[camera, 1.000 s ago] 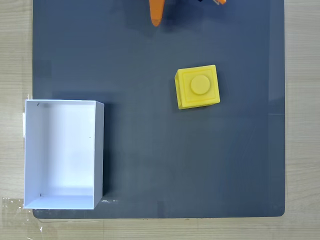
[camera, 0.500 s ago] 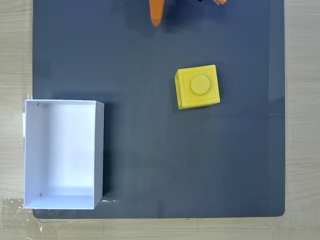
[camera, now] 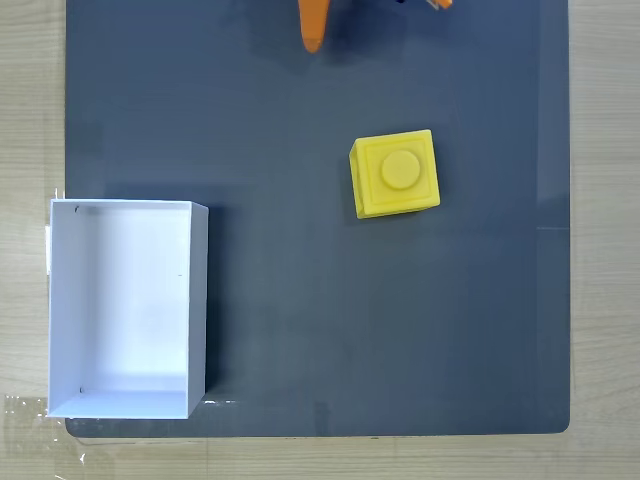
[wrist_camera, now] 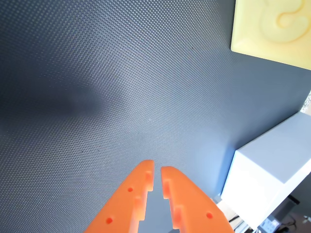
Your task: Grasp a yellow block and put it in the box
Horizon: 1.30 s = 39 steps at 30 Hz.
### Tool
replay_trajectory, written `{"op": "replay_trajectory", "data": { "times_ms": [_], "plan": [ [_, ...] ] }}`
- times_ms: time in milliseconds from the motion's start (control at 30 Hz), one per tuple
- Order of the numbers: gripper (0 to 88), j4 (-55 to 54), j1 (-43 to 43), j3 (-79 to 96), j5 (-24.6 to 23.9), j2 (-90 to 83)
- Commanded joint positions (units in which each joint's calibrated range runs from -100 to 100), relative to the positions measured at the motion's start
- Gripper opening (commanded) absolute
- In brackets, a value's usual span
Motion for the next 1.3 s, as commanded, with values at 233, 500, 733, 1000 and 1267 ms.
{"op": "replay_trajectory", "data": {
  "times_ms": [233,500,733,1000,1267],
  "plan": [
    [2.5,-3.4,-0.3,-12.0,0.2,11.6],
    [2.6,-3.8,-2.9,-39.9,0.2,41.5],
    [4.4,4.4,-9.9,-66.3,0.2,64.0],
    [36.2,13.6,-14.0,-82.8,0.2,82.5],
    [51.7,14.8,-16.6,-88.6,0.2,95.3]
  ]
}}
